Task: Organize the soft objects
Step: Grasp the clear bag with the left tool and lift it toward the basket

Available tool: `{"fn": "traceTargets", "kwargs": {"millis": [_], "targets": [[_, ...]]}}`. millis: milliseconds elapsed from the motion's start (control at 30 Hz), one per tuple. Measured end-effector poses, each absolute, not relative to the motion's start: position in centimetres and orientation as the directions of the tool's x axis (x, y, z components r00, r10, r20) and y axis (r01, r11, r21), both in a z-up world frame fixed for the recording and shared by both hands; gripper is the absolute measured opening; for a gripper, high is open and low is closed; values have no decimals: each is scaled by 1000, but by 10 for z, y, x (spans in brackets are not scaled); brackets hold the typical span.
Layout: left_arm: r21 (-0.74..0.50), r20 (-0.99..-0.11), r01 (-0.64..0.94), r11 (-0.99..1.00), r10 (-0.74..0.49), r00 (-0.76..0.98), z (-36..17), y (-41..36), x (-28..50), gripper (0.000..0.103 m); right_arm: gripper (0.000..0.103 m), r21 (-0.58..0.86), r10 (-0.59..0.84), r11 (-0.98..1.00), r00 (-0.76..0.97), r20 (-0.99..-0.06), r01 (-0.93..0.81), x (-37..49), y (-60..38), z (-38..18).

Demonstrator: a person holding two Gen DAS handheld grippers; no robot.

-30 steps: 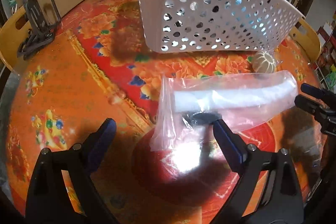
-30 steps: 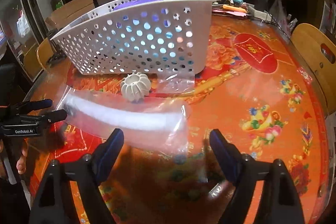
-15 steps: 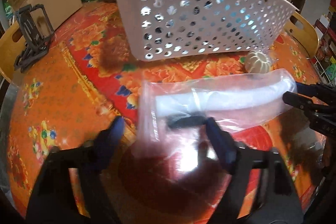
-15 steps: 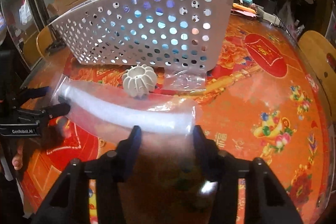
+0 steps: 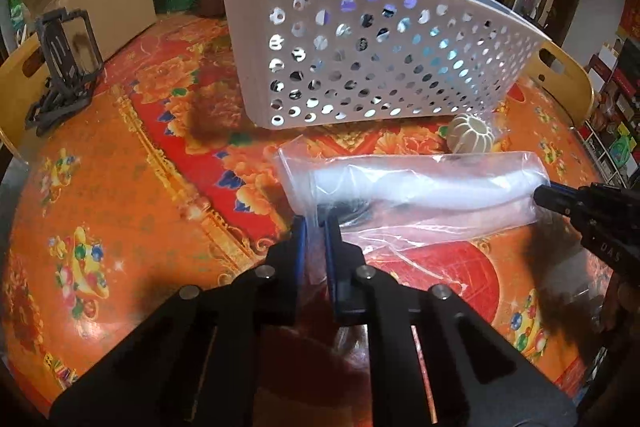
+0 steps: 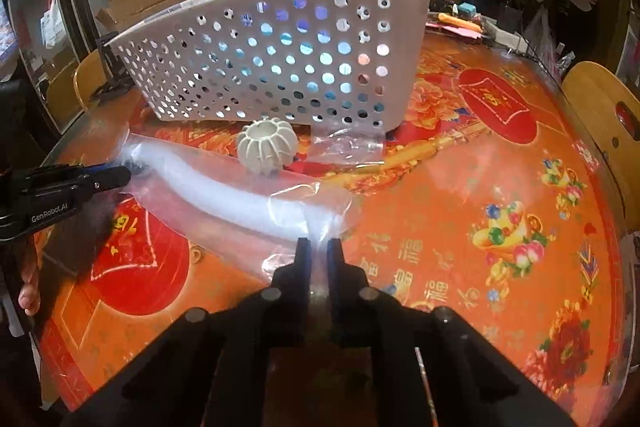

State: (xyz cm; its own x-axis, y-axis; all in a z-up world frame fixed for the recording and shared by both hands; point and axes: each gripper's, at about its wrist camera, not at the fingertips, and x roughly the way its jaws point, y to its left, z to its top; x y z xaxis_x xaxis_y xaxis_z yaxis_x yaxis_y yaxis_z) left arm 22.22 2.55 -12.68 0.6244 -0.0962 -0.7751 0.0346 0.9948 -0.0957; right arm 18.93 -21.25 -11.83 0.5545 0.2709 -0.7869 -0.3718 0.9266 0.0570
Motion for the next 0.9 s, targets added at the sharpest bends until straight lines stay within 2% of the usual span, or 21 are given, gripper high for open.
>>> {"fn": "traceTargets", "kwargs": {"millis": [467,900], "targets": [[-123,-699,59,991,-128,704,-98,33,189,5,3,53,306,918,614,-728,-394,165,-212,-90],[-122,-617,78,989,-137,775,-43,32,160,5,3,40,328,913,673,-663,-405,148,-220,-46]]}}
